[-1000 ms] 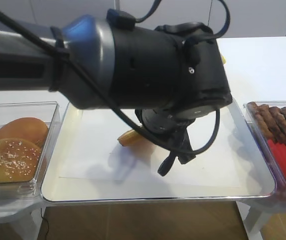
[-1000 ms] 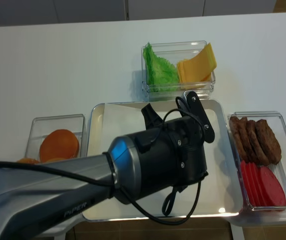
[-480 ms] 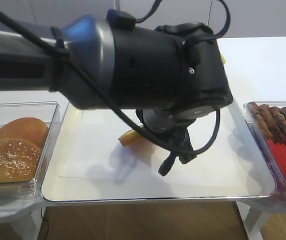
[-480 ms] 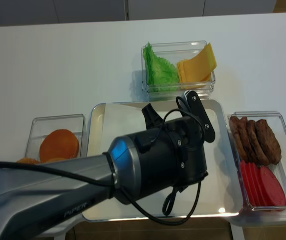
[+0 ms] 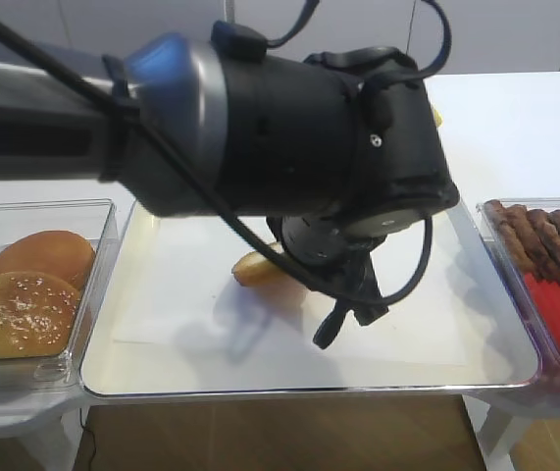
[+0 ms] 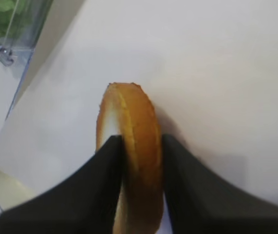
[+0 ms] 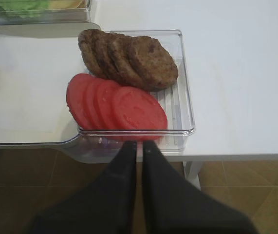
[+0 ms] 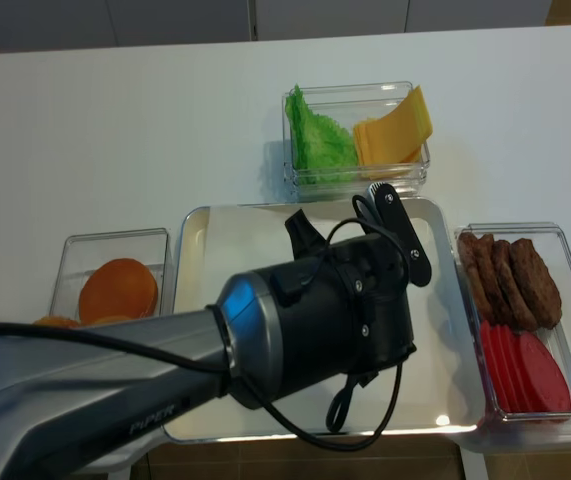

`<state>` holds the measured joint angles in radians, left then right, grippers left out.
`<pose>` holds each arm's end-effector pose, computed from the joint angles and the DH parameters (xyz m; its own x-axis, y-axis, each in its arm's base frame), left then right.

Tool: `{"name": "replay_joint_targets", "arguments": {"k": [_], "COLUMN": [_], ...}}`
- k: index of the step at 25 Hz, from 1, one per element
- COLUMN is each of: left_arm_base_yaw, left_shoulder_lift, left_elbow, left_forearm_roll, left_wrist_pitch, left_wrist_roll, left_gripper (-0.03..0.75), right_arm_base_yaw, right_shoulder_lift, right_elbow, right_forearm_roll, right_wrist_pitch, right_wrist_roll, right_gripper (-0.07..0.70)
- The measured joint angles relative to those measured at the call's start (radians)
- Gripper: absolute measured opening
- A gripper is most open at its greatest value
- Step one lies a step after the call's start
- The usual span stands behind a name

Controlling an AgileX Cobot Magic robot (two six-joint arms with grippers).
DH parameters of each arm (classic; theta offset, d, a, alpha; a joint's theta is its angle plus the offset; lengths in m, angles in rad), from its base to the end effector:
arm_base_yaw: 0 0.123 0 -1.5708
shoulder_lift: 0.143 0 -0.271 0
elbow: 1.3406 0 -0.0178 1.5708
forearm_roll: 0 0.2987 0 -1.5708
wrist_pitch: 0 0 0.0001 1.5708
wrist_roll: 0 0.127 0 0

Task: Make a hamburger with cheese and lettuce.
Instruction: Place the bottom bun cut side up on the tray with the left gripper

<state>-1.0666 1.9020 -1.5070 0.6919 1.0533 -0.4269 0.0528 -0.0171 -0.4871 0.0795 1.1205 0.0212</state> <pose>0.2780 -0.3581 0.1905 -0.4812 0.8069 -0.3425 0.6244 0.5898 0.5121 0.0780 0.0132 0.2744 -0.5086 0.0289 -0.8605 -0.0861 0.9927 0.0842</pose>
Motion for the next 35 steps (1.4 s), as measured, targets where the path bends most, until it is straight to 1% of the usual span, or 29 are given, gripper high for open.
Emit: {"name": "replay_joint_targets", "arguments": {"k": [12, 18, 25, 31, 35], "left_arm_base_yaw": [0.000, 0.000, 0.000, 0.000, 0.000], "left_shoulder_lift": [0.007, 0.007, 0.007, 0.007, 0.003], "left_elbow": [0.000, 0.000, 0.000, -0.002, -0.040], "left_forearm_roll": [-0.014, -0.014, -0.022, -0.086, -0.151], "left_wrist_pitch": [-0.004, -0.004, -0.004, 0.002, 0.023], "left_wrist_roll": [-0.002, -0.002, -0.002, 0.001, 0.060], "left_gripper": [0.333, 0.367, 0.466, 0.477, 0.477], "right_arm_base_yaw": [0.000, 0.000, 0.000, 0.000, 0.000], "right_shoulder_lift": [0.000, 0.000, 0.000, 0.000, 0.000], "right_elbow": [0.000, 0.000, 0.000, 0.000, 0.000], "right_forearm_roll": [0.000, 0.000, 0.000, 0.000, 0.000], "right_wrist_pitch": [0.000, 0.000, 0.000, 0.000, 0.000], "right_wrist_roll": [0.000, 0.000, 0.000, -0.004, -0.004], "right_gripper": [0.027, 0.027, 0.027, 0.027, 0.027]}}
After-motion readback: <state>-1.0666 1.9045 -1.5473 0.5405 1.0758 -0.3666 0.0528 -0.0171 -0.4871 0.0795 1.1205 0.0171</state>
